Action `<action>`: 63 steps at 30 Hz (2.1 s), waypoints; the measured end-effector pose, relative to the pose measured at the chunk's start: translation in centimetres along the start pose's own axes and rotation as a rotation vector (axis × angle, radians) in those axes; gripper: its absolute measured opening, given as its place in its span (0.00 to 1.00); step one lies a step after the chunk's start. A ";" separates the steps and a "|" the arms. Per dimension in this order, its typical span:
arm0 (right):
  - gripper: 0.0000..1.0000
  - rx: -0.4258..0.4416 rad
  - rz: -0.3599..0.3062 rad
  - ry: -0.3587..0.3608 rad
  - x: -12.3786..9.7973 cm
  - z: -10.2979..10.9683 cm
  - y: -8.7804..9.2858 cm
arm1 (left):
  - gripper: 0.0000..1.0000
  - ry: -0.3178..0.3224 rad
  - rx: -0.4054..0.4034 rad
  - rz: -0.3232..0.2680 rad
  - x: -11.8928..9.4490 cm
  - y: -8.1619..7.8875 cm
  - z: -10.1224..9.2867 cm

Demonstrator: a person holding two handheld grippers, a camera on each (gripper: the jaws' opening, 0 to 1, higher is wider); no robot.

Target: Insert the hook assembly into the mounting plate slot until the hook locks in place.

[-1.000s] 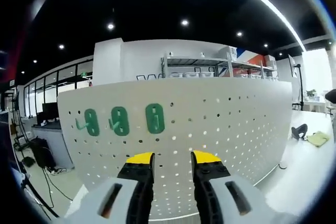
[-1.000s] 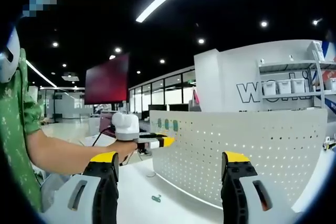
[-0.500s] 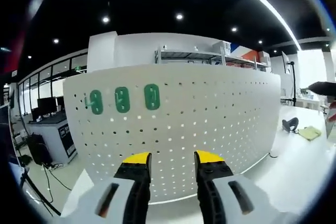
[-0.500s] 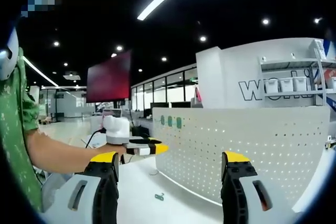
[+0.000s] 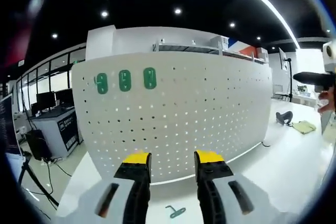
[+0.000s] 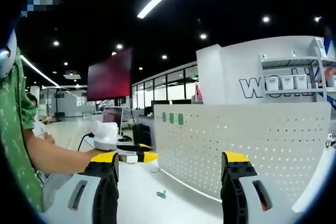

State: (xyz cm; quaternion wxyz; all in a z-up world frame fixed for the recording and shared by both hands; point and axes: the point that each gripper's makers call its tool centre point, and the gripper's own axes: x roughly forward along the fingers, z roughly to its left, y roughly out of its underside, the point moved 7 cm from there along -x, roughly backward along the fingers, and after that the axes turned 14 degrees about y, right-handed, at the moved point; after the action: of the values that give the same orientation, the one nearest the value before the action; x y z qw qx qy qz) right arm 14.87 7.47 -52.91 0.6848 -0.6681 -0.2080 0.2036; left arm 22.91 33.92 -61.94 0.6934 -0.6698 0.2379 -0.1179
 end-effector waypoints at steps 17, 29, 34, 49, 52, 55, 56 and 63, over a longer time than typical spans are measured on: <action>0.81 -0.003 0.024 -0.011 0.1 0.5 0.8 | 0.33 0.007 -0.031 0.042 -3.2 2.7 -1.5; 0.81 -0.009 0.038 -0.031 1.3 0.6 1.3 | 0.33 0.003 -0.043 0.061 -3.7 3.6 -1.5; 0.80 -0.004 0.051 -0.037 2.1 0.4 1.8 | 0.33 0.004 -0.046 0.066 -3.7 3.8 -1.5; 0.80 0.025 0.161 -0.061 4.9 -0.2 6.2 | 0.32 0.011 -0.052 0.099 -4.6 5.1 -1.8; 0.79 0.017 0.187 -0.064 5.6 -0.3 7.3 | 0.32 0.009 -0.055 0.109 -4.8 5.5 -1.8; 0.78 0.004 0.204 -0.071 6.3 -0.2 8.2 | 0.32 0.009 -0.057 0.119 -4.9 5.9 -1.8; 0.78 0.005 0.210 -0.074 6.5 -0.2 8.5 | 0.32 0.009 -0.057 0.121 -5.0 5.9 -1.8; 0.75 0.023 0.251 -0.102 8.2 0.0 10.4 | 0.32 0.008 -0.060 0.130 -5.2 6.2 -1.8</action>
State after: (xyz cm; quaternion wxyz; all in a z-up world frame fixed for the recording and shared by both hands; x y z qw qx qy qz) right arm 21.67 12.25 -63.22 0.6501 -0.6697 -0.1551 0.3237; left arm 16.63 35.35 -67.14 0.6783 -0.6730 0.2871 -0.0682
